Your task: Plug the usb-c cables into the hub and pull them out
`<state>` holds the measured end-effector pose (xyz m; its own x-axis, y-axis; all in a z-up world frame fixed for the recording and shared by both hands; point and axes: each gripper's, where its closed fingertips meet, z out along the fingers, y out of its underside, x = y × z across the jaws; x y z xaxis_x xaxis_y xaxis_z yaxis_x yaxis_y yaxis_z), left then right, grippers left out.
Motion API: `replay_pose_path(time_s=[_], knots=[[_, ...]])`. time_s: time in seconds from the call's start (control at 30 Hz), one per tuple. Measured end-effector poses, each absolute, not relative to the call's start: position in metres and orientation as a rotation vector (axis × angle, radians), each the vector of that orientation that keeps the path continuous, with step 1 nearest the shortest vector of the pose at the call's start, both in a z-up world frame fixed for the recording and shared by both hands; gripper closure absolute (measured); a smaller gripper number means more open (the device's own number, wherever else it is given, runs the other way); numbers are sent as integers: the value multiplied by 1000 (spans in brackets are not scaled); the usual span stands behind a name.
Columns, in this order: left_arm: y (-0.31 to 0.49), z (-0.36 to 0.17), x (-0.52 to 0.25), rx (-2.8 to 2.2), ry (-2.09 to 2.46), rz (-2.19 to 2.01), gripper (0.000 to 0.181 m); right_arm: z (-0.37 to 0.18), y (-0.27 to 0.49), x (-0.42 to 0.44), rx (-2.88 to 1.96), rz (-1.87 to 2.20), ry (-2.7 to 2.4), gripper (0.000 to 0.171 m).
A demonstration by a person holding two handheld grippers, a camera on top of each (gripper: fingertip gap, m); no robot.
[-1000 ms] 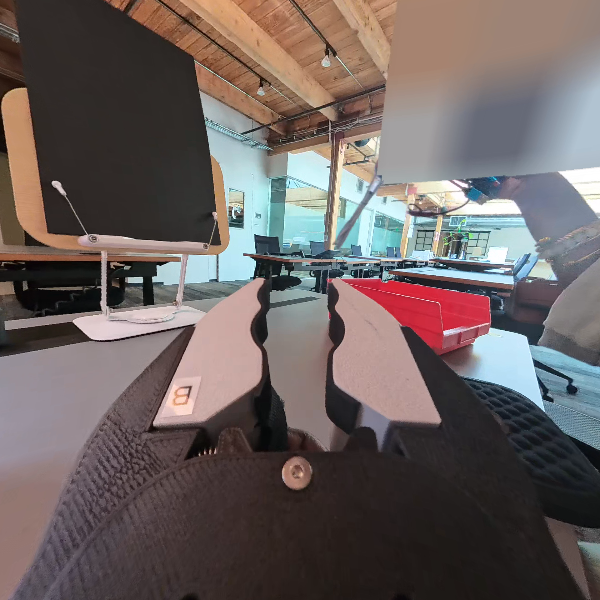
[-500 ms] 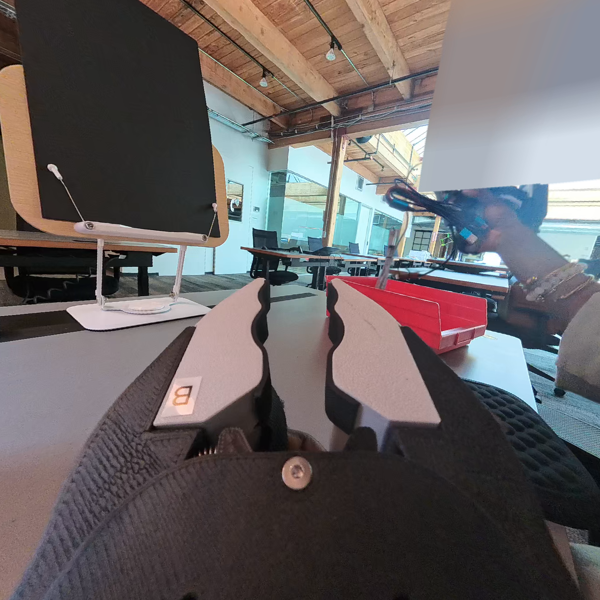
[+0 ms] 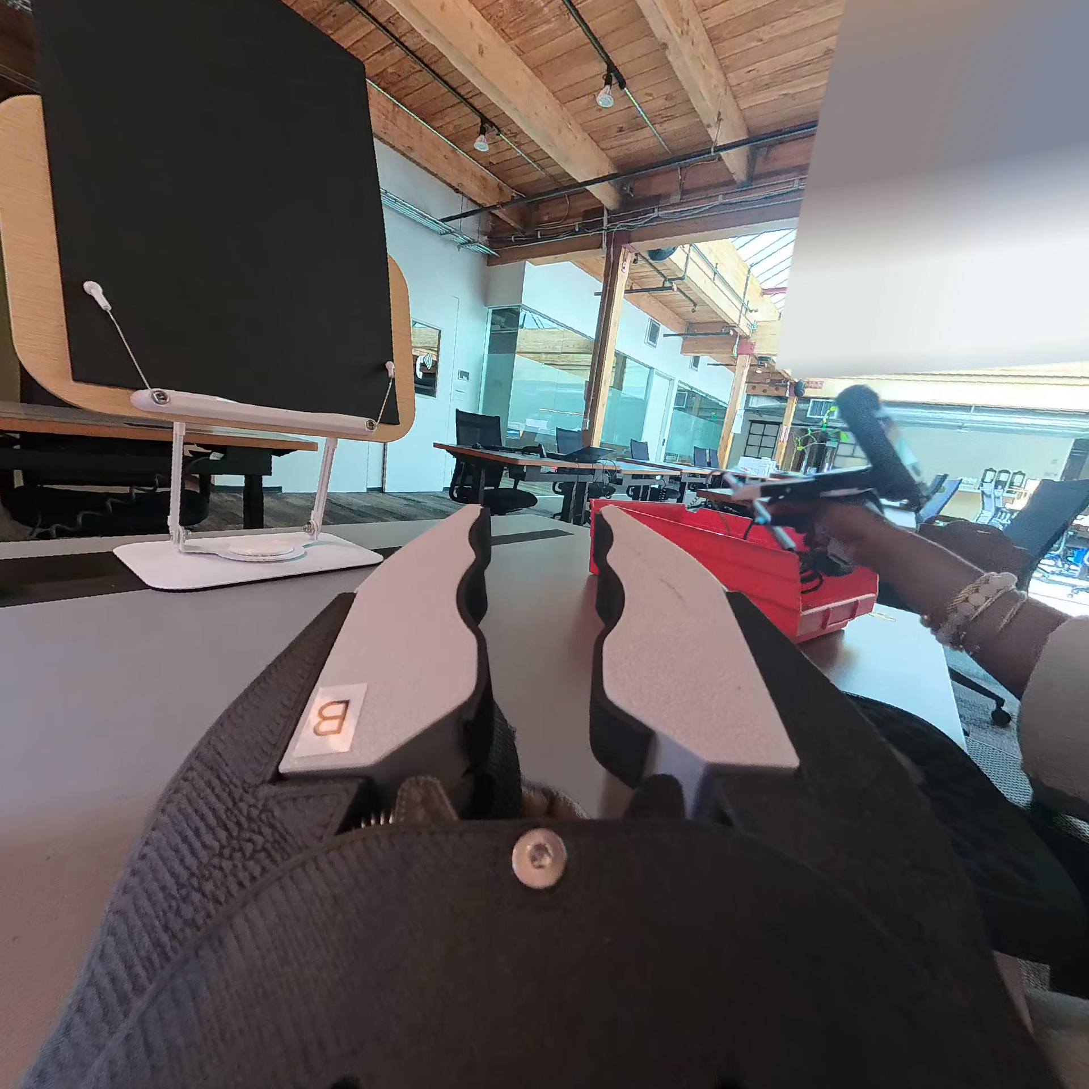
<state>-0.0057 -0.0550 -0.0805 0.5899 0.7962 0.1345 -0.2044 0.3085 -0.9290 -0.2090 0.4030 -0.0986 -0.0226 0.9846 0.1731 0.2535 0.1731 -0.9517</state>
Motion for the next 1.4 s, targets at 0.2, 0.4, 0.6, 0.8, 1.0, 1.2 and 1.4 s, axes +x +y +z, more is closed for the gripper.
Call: replay_pose_path(time_s=[0.2, 0.4, 0.6, 0.8, 1.0, 1.2, 1.4], knots=[[-54, -81, -5, -1063, -660, 734, 148, -142, 357, -210, -1400, 1140, -1788, 141], [-51, -81, -4, -1075, -641, 730, 146, -89, 340, -186, -1251, 1278, -1699, 118], [-48, -83, -4, -1099, -632, 745, 146, -124, 278, -114, -1182, 1176, -2119, 107], [-50, -82, -4, -1089, -635, 751, 146, -172, 280, -101, -1005, 702, -2178, 151], [-48, -83, -4, -1101, -629, 763, 146, -170, 310, -112, -1033, 634, -2078, 165], [-47, -84, -5, -1109, -629, 767, 146, -163, 319, -122, -1081, 729, -1967, 157], [-40, -86, -5, -1160, -602, 795, 146, -80, 273, -104, -917, 1265, -1622, 113]])
